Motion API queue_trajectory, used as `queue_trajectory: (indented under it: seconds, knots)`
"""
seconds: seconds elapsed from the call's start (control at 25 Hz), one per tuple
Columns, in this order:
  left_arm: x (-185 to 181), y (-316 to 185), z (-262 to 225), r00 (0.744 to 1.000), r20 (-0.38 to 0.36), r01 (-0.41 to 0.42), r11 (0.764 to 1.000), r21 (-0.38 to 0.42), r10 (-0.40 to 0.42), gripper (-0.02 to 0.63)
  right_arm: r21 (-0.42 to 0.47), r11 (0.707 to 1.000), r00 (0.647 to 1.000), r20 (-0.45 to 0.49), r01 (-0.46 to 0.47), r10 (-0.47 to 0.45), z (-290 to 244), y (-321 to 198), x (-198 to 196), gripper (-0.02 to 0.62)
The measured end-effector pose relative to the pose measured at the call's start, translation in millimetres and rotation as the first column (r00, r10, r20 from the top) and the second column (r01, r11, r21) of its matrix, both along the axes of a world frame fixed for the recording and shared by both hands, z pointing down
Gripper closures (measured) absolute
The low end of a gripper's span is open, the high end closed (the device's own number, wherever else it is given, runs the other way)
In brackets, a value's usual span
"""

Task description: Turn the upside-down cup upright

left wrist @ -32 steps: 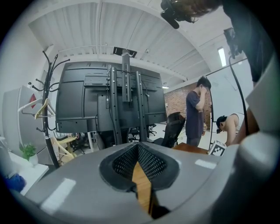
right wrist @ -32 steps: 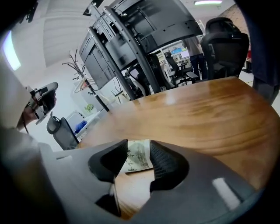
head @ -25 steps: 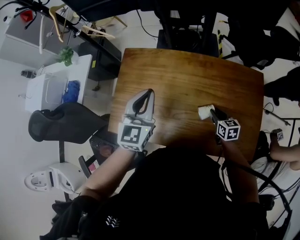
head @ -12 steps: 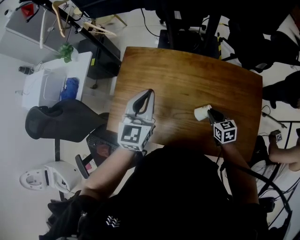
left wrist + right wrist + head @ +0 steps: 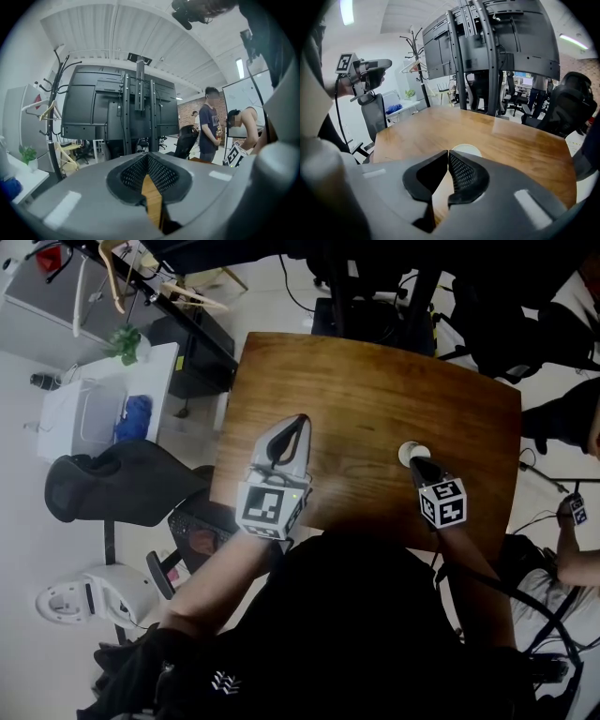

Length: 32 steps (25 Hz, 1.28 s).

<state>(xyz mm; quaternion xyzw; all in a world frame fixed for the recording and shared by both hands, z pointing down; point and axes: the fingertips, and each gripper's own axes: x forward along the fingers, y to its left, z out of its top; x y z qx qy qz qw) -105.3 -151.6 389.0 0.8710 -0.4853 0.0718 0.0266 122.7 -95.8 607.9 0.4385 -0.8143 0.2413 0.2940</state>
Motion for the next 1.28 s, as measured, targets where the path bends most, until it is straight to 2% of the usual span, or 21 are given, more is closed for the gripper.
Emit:
queue_trajectory:
  seconds: [0.36, 0.56, 0.6, 0.72, 0.84, 0.92, 1.0, 1.16, 1.28]
  knots:
    - [-3, -1, 3, 1.000, 0.000, 0.004, 1.000, -0.008, -0.004, 0.606, -0.040, 0.999, 1.000, -0.005, 0.021, -0.021, 19, 9, -15, 0.586]
    - [-7, 2, 4, 1.000, 0.004, 0.007, 1.000, -0.017, -0.007, 0.606, -0.034, 0.999, 1.000, 0.012, -0.002, 0.002, 20, 1, -17, 0.584]
    - [-7, 2, 4, 1.000, 0.003, 0.005, 1.000, -0.016, -0.005, 0.606, -0.034, 0.999, 1.000, 0.018, 0.000, 0.001, 19, 0, -18, 0.578]
    - [-9, 2, 3, 1.000, 0.003, 0.007, 1.000, -0.013, -0.007, 0.606, -0.022, 1.000, 0.999, 0.035, 0.017, -0.017, 15, -1, -21, 0.494]
    - [-9, 1, 3, 1.000, -0.001, 0.008, 1.000, -0.008, -0.008, 0.606, 0.018, 1.000, 0.998, 0.059, 0.010, -0.011, 6, 0, -20, 0.493]
    - [-5, 0, 3, 1.000, -0.006, 0.001, 1.000, -0.006, -0.001, 0.606, 0.058, 0.998, 0.997, 0.071, 0.003, -0.007, -3, 2, -18, 0.510]
    - [1, 0, 7, 1.000, -0.015, -0.016, 1.000, -0.009, 0.015, 0.606, 0.095, 0.995, 0.997, 0.079, -0.014, 0.007, -10, 5, -11, 0.592]
    - [24, 3, 19, 0.996, -0.028, -0.089, 0.996, -0.010, 0.088, 0.606, 0.114, 0.991, 0.993, 0.097, -0.076, 0.065, -20, 10, 8, 0.594]
    - [36, 6, 31, 0.992, -0.017, -0.122, 0.993, -0.010, 0.121, 0.606, 0.127, 0.980, 0.975, 0.182, -0.154, 0.129, -38, 9, 11, 0.594]
